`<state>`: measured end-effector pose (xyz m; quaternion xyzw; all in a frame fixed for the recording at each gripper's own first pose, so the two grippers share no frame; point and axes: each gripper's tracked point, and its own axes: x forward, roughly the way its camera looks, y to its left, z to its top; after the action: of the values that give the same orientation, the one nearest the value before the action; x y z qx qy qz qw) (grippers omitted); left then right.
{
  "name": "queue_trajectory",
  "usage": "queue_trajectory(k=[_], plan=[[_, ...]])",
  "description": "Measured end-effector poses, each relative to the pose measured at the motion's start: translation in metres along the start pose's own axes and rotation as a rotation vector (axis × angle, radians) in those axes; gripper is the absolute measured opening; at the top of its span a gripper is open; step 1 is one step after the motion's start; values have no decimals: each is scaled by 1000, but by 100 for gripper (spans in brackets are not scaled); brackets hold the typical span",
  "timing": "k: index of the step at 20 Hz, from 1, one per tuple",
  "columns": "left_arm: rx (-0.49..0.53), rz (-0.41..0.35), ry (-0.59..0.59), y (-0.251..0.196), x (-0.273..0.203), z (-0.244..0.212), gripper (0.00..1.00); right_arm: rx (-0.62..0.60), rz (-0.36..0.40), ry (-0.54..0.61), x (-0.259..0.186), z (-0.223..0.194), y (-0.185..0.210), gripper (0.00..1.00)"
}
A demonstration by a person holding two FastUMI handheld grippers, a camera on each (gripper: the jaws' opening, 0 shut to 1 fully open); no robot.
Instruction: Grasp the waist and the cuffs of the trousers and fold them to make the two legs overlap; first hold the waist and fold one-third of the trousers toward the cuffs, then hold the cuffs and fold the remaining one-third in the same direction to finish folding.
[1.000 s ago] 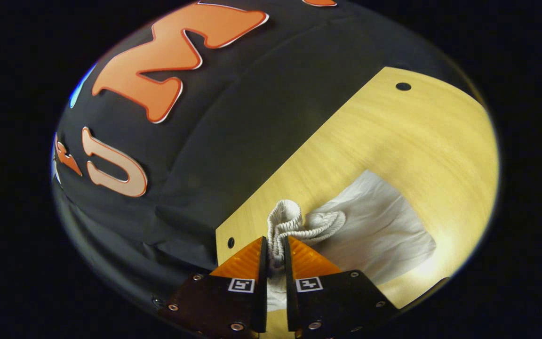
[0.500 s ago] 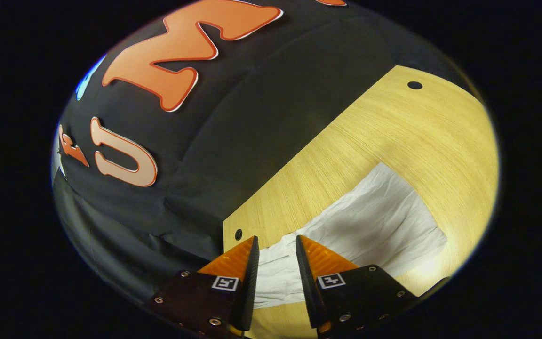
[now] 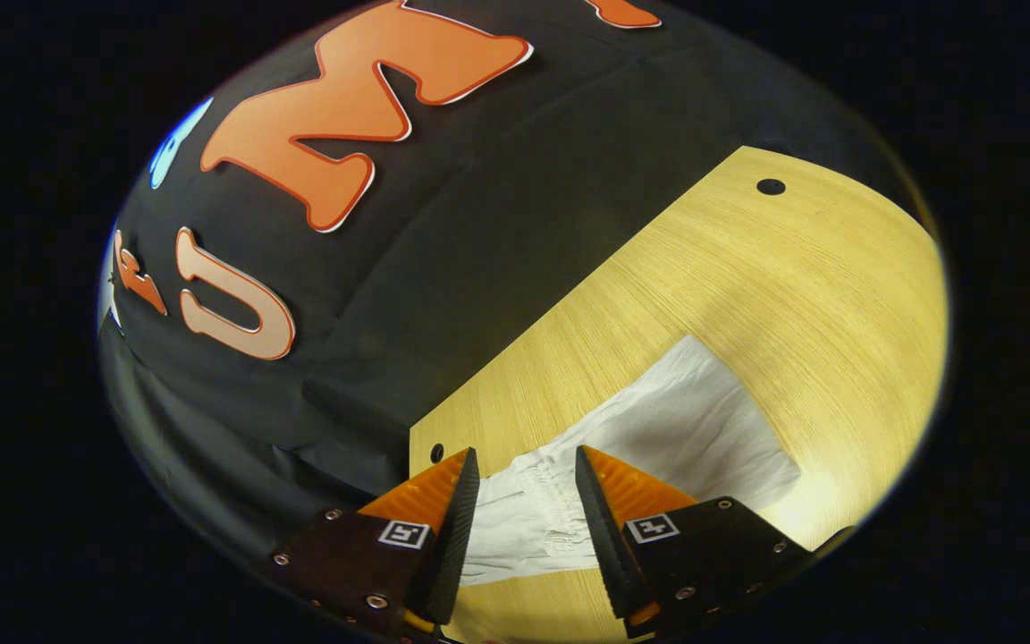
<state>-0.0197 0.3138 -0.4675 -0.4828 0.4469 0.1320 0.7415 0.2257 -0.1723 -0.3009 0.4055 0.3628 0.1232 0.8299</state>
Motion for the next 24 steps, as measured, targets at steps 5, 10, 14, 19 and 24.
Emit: queue_trajectory(k=[5, 10, 14, 19, 24], plan=[[24, -19, -29, -19, 23, 14, 92, 11, -26, -37, -20, 12, -14, 66], [24, 21, -46, -22, 39, 18, 63, 44, -43, -58, -43, 17, -35, 66], [-22, 53, -34, -19, 39, 7, 15, 60, -60, -67, -57, 18, -55, 66], [17, 7, -140, -59, 11, 11, 9, -28, 3, -39, -72, 20, -56, 81], [67, -83, -211, -126, -27, 7, 9, -111, 14, -24, -79, 27, -65, 96]])
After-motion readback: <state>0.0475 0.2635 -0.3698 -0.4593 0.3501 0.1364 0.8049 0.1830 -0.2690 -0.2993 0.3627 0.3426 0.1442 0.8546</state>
